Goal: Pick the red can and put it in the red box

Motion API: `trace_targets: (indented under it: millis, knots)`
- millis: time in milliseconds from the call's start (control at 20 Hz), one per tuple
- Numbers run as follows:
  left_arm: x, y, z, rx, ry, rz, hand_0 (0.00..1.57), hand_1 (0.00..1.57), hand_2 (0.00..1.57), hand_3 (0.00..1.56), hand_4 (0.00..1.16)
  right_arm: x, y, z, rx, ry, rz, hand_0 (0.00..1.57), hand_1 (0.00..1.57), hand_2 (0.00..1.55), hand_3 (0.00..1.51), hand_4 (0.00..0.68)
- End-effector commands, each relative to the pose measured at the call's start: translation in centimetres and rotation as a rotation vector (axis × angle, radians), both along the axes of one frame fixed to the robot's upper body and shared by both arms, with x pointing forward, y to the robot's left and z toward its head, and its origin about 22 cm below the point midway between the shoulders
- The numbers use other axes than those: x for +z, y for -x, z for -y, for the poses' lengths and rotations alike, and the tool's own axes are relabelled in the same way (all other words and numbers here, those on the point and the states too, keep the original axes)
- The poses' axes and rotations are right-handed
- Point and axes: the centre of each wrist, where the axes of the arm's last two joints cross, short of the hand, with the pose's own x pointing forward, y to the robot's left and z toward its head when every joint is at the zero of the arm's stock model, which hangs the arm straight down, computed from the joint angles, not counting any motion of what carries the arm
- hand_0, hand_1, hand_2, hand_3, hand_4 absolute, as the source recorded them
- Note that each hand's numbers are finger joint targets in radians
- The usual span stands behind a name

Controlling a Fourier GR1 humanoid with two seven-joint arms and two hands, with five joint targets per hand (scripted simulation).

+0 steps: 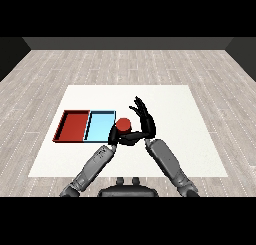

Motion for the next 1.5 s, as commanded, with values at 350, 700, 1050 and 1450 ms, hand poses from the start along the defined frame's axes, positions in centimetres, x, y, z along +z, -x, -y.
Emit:
trace_targets:
  millis: [350,700,1050,1450]
  knots:
    - [0.1,-0.9,-3.8,0.093,-0.042,0.009,1.57,1.57,1.57,1.46,1.13,5.7,2.6,8.1,-0.144,-0.055,0.123,0.0,0.0,0.0,0.0,0.0]
    - [3.4,-0.2,-7.0,0.145,-0.079,0.076,1.57,1.57,1.57,1.46,1.12,0.8,2.3,14.4,-0.249,-0.067,0.029,0.0,0.0,0.0,0.0,0.0]
    - [5.3,-2.8,-13.1,0.264,-0.177,0.058,1.57,1.57,1.56,1.42,1.12,-4.9,2.9,17.4,-0.319,0.039,-0.11,0.0,0.0,0.0,0.0,0.0]
    - [6.0,-7.6,-17.5,0.424,-0.414,0.019,1.44,1.44,1.46,1.39,1.11,-9.1,4.9,17.3,-0.318,0.035,-0.185,0.0,0.0,0.0,0.0,0.0]
